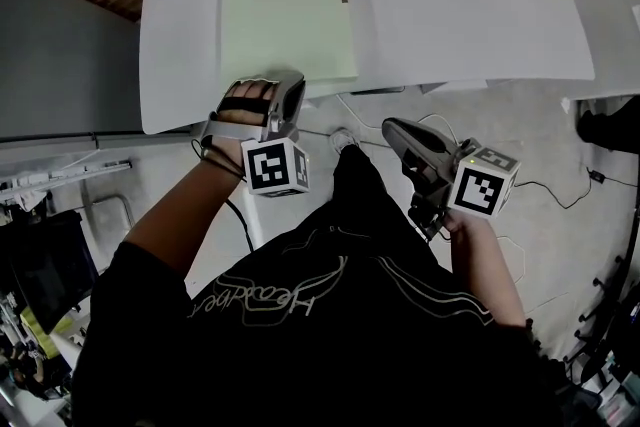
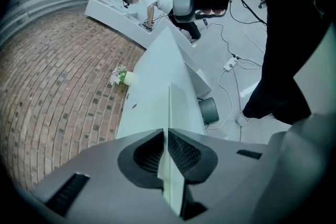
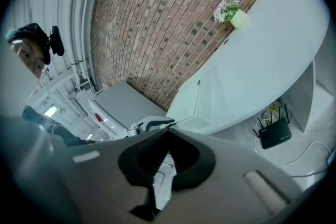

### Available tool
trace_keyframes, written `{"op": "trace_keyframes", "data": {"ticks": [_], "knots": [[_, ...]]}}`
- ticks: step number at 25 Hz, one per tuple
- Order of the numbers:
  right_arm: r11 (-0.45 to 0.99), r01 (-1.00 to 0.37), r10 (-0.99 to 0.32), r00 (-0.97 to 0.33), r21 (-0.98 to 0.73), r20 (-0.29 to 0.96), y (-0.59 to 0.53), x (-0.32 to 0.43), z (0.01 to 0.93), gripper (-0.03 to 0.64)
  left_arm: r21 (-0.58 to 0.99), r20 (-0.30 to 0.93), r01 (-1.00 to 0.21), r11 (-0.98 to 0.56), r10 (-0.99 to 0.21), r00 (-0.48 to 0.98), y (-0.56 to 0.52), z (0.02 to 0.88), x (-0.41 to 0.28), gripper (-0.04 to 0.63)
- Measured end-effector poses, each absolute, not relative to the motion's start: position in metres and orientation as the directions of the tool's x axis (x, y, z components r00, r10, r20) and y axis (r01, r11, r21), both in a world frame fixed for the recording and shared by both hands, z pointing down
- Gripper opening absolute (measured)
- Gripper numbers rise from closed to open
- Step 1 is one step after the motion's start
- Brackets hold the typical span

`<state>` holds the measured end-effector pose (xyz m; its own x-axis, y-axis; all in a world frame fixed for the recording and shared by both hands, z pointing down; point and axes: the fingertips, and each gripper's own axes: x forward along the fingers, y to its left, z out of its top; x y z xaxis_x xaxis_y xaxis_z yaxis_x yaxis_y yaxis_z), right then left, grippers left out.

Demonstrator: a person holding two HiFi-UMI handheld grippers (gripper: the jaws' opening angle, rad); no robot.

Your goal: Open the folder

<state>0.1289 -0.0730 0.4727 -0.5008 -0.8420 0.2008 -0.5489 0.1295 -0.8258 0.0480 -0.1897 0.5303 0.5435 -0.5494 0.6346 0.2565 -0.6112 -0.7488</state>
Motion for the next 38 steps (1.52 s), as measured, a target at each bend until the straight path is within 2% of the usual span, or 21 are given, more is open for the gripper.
{"op": "trace_keyframes", "data": {"ticks": [8,13,18,24,29,38], "knots": [[0.125,-0.551,-0.835,-0.507,-0.825,0.213,-0.086,0.130,0.480,0.003,-0.674,0.692,0.235,-0.700,-0.488,0.532,-0.192,0.531,0.048,0.023],[0.107,-0.532,-0.834,-0.508,-0.840,0.215,-0.095,0.130,0.486,0.003,-0.591,0.728,0.178,-0.787,-0.425,0.538,-0.193,0.522,0.048,0.021],[0.104,-0.538,-0.828,-0.512,-0.836,0.227,-0.102,0.132,0.491,0.003,-0.564,0.740,0.173,-0.807,-0.402,0.539,-0.192,0.517,0.048,0.021],[0.106,-0.624,-0.818,-0.497,-0.775,0.289,-0.118,0.136,0.497,0.003,-0.539,0.746,0.160,-0.827,-0.381,0.545,-0.193,0.513,0.047,0.021],[0.116,-0.639,-0.809,-0.506,-0.761,0.301,-0.134,0.134,0.501,0.003,-0.519,0.757,0.165,-0.839,-0.361,0.545,-0.193,0.512,0.046,0.021],[0.177,-0.767,-0.787,-0.487,-0.617,0.379,-0.166,0.136,0.509,0.005,-0.467,0.784,0.178,-0.866,-0.312,0.537,-0.192,0.513,0.047,0.023]]}}
